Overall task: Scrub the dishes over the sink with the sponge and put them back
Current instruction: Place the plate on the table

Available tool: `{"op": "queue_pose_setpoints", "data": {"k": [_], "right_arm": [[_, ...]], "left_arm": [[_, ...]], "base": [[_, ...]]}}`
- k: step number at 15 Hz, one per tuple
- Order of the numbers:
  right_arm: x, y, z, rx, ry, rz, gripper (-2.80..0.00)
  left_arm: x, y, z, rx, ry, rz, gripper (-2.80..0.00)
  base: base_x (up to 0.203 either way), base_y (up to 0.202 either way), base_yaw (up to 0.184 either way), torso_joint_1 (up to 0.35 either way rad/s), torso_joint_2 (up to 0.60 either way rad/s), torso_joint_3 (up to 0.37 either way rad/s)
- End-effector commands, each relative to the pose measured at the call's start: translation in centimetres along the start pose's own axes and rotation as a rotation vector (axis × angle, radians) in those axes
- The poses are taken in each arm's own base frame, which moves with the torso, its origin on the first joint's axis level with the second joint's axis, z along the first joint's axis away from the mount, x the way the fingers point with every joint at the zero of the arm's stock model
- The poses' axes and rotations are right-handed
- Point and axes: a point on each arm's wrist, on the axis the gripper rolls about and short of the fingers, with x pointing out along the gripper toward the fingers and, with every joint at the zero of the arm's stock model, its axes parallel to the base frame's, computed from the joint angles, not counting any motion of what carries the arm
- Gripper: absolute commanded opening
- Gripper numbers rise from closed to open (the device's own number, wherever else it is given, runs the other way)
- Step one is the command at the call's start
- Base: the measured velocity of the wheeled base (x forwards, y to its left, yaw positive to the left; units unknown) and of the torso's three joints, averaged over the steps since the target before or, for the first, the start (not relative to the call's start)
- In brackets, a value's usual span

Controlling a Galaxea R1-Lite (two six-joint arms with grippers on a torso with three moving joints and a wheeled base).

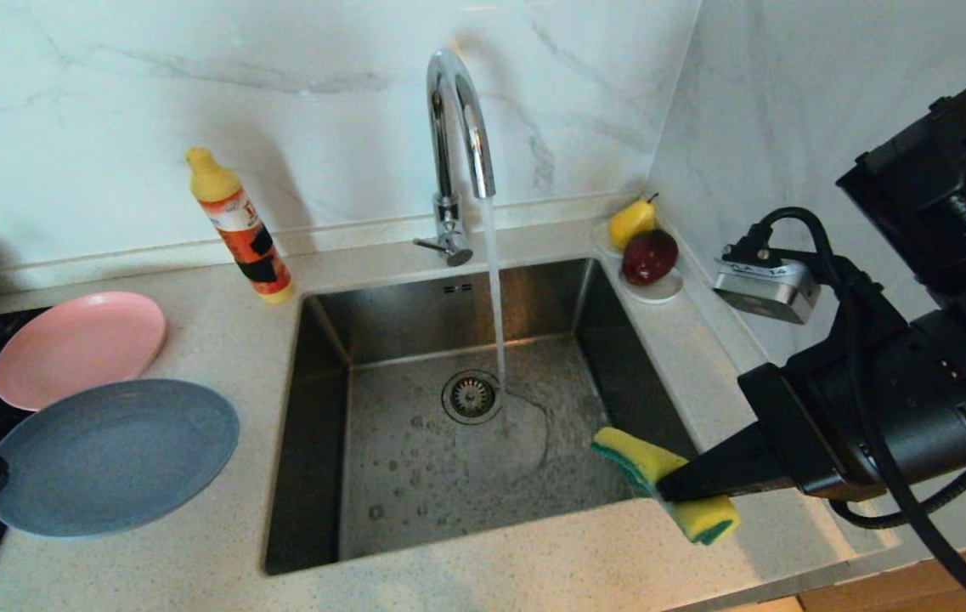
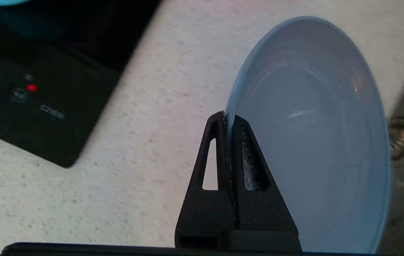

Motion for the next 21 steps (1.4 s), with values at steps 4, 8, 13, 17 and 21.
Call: {"op": "queue_pose_setpoints", "data": {"k": [4,8,13,17,21], "right_arm": [[0.5,-0.2,0.1,0.009,0.014,-0.006,-2.8],[0.4,-0.3,0.2,0.017,0.007,-0.009,-2.8],[0.1,-0.3,0.1,0.014,0.003,-0.005,-2.8],[0.3,-0.5,-0.1,0.019,0.013,-0.011,-2.8],[0.1,-0.6,-0.4,0.019,0.014,-0.012,-2.8]], "left_arm": [[3.1,1.6,-0.7,-0.032,0.046,0.029,-2.8],[3.7,2.2,-0.6,-0.042,0.041,0.044,-2.8],[3.0,1.8,-0.1,-0.034,0.015,-0.012,0.0],[0.9,0.6,1.8,-0.019,-0.06,-0.095,0.0],[-0.8,-2.7,4.6,0.071,-0.103,-0.235,-0.24]], "base": [[0.0,0.0,0.0,0.0,0.0,0.0],[0.0,0.0,0.0,0.0,0.0,0.0],[0.0,0.0,0.0,0.0,0.0,0.0],[0.0,0.0,0.0,0.0,0.0,0.0],[0.0,0.0,0.0,0.0,0.0,0.0]]}}
